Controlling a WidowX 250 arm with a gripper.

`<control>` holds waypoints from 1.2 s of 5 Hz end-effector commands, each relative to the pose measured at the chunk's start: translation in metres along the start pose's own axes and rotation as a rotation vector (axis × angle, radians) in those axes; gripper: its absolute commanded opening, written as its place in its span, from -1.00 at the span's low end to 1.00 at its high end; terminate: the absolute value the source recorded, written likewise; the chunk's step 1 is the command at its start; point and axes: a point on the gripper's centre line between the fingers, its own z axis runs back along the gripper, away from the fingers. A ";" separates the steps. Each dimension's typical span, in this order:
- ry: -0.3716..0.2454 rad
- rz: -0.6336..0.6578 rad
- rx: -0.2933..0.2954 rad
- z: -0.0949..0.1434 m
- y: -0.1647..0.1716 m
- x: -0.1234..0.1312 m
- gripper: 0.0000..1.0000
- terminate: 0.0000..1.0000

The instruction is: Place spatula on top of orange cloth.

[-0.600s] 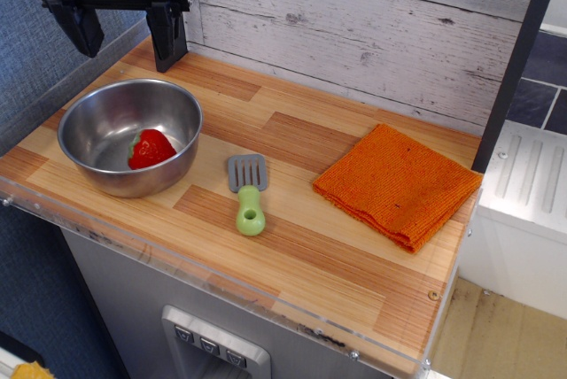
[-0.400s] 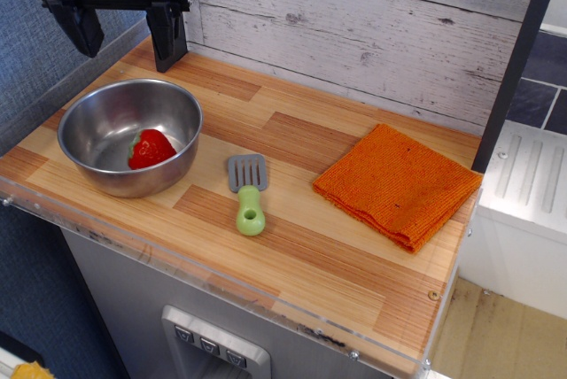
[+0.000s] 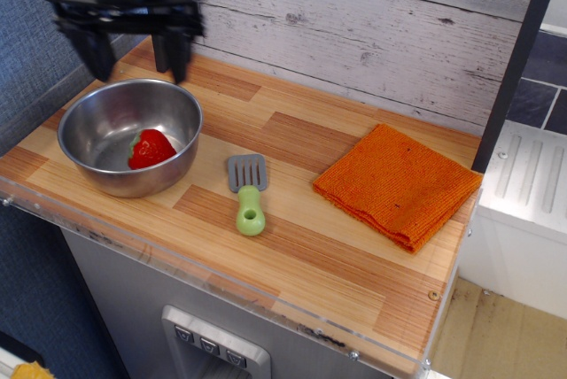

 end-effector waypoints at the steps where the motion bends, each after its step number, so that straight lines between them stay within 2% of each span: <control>1: -0.046 0.024 -0.022 0.012 -0.033 -0.014 1.00 -1.00; 2: 0.005 0.010 -0.058 -0.012 -0.049 -0.031 1.00 -1.00; 5: 0.046 0.007 -0.048 -0.064 -0.067 -0.046 1.00 -1.00; 6: 0.066 -0.010 -0.026 -0.080 -0.072 -0.048 1.00 -1.00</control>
